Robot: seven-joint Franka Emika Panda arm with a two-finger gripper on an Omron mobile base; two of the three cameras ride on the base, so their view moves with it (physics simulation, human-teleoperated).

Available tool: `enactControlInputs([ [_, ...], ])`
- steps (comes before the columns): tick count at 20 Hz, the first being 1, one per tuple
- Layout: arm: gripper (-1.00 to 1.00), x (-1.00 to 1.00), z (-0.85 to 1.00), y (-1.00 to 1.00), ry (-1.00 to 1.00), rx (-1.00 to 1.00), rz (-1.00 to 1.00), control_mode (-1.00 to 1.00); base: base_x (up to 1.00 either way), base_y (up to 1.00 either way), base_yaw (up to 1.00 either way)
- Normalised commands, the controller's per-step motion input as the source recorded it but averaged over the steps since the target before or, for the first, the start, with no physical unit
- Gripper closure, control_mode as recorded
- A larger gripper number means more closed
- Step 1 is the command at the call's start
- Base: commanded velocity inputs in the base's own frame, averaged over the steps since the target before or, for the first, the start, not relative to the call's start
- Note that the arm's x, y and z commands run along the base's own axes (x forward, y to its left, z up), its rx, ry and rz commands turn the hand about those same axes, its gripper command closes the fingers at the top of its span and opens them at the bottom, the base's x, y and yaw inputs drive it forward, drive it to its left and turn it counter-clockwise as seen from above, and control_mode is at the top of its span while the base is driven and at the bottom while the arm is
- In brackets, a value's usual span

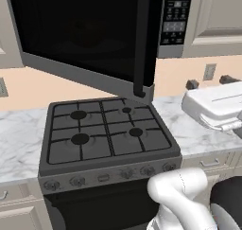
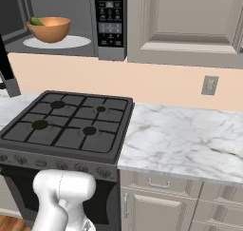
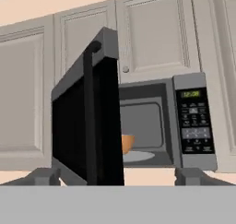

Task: The microwave is finished heating the shrimp and cucumber. Take the bowl containing the food and place it on the dining counter.

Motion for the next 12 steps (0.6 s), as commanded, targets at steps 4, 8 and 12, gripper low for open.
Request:
enactControlInputs([
  [4,-1.0,-0.08,0.0,-1.0,0.12,0.59,0.2,-1.0,0.0,0.0,0.0],
  [8,-1.0,0.38,0.0,-0.99,0.32,0.61,0.15,-1.0,0.0,0.0,0.0],
  [12,-1.0,0.89,0.0,-0.88,0.39,0.55,0.06,-1.0,0.0,0.0,0.0],
])
